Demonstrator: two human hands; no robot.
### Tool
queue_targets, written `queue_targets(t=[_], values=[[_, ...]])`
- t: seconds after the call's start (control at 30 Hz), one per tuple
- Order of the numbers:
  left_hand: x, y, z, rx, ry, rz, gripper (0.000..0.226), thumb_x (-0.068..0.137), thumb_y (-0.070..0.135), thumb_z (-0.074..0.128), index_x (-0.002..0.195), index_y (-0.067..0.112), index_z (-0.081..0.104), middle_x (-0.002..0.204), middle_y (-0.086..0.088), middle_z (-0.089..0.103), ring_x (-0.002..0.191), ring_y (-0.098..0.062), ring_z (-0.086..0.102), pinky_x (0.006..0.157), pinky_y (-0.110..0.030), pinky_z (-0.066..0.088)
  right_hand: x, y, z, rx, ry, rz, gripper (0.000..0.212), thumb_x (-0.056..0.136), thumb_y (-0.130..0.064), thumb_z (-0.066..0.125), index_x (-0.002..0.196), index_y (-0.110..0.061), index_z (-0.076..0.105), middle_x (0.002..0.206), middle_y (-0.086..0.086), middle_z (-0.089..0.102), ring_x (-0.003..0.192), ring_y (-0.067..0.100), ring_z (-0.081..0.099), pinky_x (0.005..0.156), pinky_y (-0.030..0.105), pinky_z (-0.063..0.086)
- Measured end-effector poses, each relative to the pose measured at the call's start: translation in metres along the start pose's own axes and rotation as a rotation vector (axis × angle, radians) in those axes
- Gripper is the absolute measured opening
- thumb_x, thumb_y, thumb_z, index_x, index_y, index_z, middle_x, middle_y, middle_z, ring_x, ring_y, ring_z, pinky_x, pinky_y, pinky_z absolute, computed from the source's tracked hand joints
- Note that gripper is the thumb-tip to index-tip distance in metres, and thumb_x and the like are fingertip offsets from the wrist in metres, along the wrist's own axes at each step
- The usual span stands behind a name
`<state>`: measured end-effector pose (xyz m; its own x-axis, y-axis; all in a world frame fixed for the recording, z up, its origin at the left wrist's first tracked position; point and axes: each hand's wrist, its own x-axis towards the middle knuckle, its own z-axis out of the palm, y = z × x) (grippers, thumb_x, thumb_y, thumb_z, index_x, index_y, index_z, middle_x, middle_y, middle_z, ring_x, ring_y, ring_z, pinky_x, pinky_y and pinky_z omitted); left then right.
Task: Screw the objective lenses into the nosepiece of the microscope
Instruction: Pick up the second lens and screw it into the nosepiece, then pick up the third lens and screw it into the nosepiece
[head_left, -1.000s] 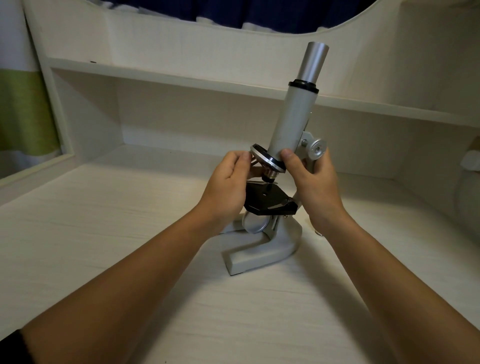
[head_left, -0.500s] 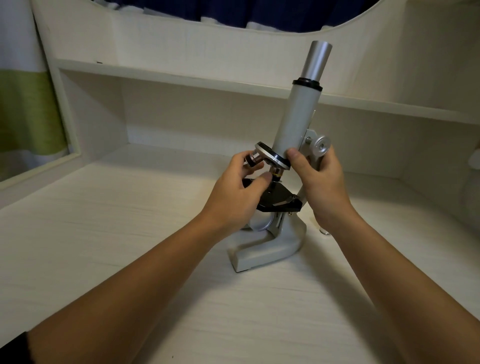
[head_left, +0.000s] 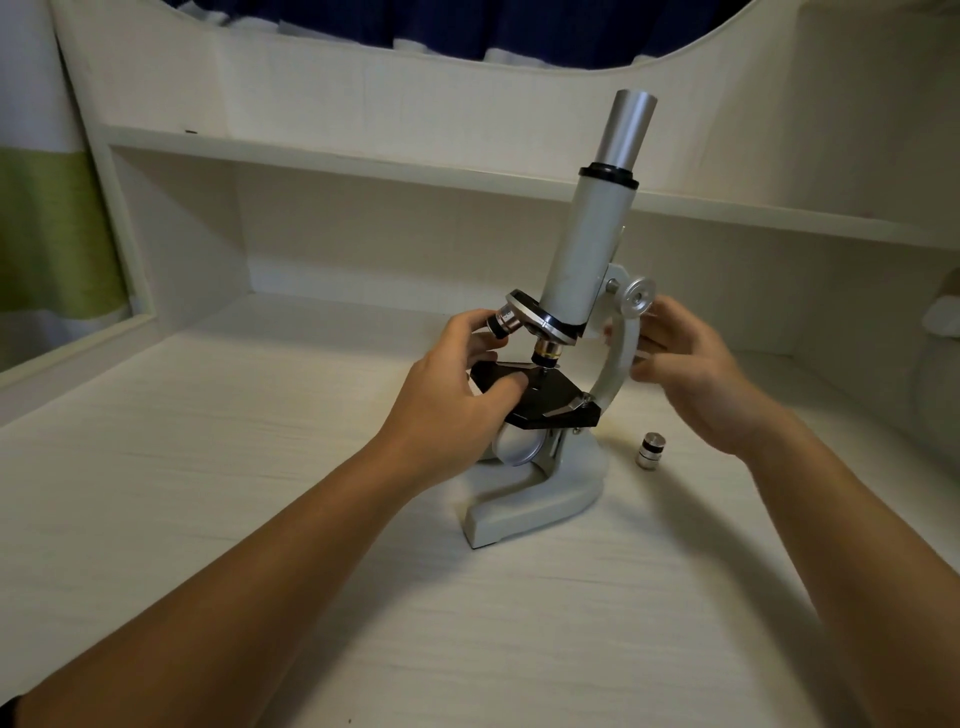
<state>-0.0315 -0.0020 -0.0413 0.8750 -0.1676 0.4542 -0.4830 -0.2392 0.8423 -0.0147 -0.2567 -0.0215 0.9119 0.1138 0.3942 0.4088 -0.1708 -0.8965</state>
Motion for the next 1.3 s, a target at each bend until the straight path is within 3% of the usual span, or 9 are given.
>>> queue_targets(t=[0.17, 0.27, 0.4, 0.5, 0.63, 0.77, 0.97, 1.13, 1.3], values=[[0.002, 0.002, -0.006, -0.010, -0.018, 0.003, 0.047, 0.083, 0.033, 0.058, 0.129, 0.026, 0.053, 0.123, 0.006, 0.065, 0.117, -0.010, 0.060, 0.104, -0.041, 0.047, -0.005, 0.021, -0.025, -0.750, 0.052, 0.333, 0.028, 0.088, -0.006, 0.079, 0.099, -0.029, 0.068, 0.112, 0.001, 0.067, 0.085, 0.017, 0.062, 0.069, 0.026, 0.047], [0.003, 0.004, -0.010, -0.027, -0.009, 0.000, 0.045, 0.086, 0.034, 0.052, 0.129, 0.022, 0.058, 0.121, 0.004, 0.068, 0.116, -0.010, 0.061, 0.104, -0.040, 0.046, -0.011, 0.026, -0.028, -0.898, -0.088, 0.492, 0.027, 0.086, -0.020, 0.084, 0.105, -0.031, 0.068, 0.112, -0.005, 0.064, 0.086, 0.007, 0.060, 0.070, 0.024, 0.046], [0.003, 0.003, -0.014, 0.030, 0.065, 0.016, 0.029, 0.099, 0.029, 0.050, 0.123, 0.019, 0.064, 0.117, 0.004, 0.069, 0.114, -0.011, 0.060, 0.098, -0.031, 0.047, -0.012, 0.021, -0.023, -1.010, -0.218, 0.519, 0.022, 0.083, -0.014, 0.084, 0.097, -0.027, 0.073, 0.094, -0.007, 0.067, 0.081, 0.011, 0.061, 0.067, 0.023, 0.047], [0.004, 0.001, -0.016, 0.102, 0.131, 0.023, 0.016, 0.099, 0.027, 0.053, 0.105, 0.024, 0.068, 0.098, 0.015, 0.068, 0.096, 0.000, 0.061, 0.078, -0.015, 0.045, -0.013, 0.014, -0.019, -0.949, -0.246, 0.535, 0.016, 0.081, -0.005, 0.083, 0.089, -0.018, 0.076, 0.090, 0.002, 0.069, 0.067, 0.015, 0.062, 0.063, 0.023, 0.052], [0.009, -0.004, -0.023, 0.197, 0.255, 0.037, 0.015, 0.094, 0.020, 0.059, 0.082, 0.018, 0.069, 0.075, 0.007, 0.066, 0.071, -0.007, 0.060, 0.060, -0.019, 0.046, -0.012, -0.010, -0.010, -0.710, -0.364, 0.504, 0.019, 0.079, 0.002, 0.086, 0.083, -0.016, 0.080, 0.081, 0.001, 0.069, 0.063, 0.011, 0.063, 0.064, 0.021, 0.054], [0.010, -0.006, -0.024, 0.199, 0.256, 0.006, 0.016, 0.092, 0.016, 0.060, 0.081, 0.014, 0.071, 0.070, 0.000, 0.067, 0.064, -0.011, 0.059, 0.059, -0.027, 0.050, -0.012, -0.038, 0.001, -0.499, -0.513, 0.426, 0.027, 0.078, 0.001, 0.090, 0.079, -0.025, 0.085, 0.073, -0.009, 0.077, 0.063, 0.004, 0.067, 0.062, 0.016, 0.054], [0.006, -0.002, -0.021, 0.217, 0.162, 0.041, 0.014, 0.082, 0.023, 0.060, 0.073, 0.023, 0.070, 0.070, 0.001, 0.070, 0.065, -0.013, 0.062, 0.057, -0.025, 0.051, -0.019, -0.067, 0.006, -0.425, -0.632, 0.461, 0.029, 0.057, -0.027, 0.094, 0.085, -0.020, 0.087, 0.076, 0.008, 0.079, 0.059, 0.011, 0.069, 0.060, 0.022, 0.057], [0.003, 0.004, -0.021, 0.201, 0.178, 0.146, 0.026, 0.086, 0.010, 0.060, 0.066, 0.027, 0.063, 0.063, 0.012, 0.062, 0.059, 0.001, 0.055, 0.049, -0.009, 0.040, -0.021, -0.081, 0.017, -0.206, -0.635, 0.316, 0.028, 0.069, 0.002, 0.087, 0.085, -0.021, 0.086, 0.078, 0.007, 0.080, 0.064, 0.012, 0.075, 0.066, 0.022, 0.061], [-0.001, 0.012, -0.019, 0.147, 0.156, 0.261, 0.015, 0.078, 0.012, 0.058, 0.066, 0.019, 0.065, 0.053, 0.017, 0.055, 0.049, 0.001, 0.049, 0.047, -0.007, 0.033, -0.025, -0.092, 0.038, -0.103, -0.593, 0.231, 0.031, 0.073, 0.004, 0.082, 0.086, -0.024, 0.082, 0.086, 0.001, 0.076, 0.068, 0.019, 0.078, 0.070, 0.027, 0.064]])
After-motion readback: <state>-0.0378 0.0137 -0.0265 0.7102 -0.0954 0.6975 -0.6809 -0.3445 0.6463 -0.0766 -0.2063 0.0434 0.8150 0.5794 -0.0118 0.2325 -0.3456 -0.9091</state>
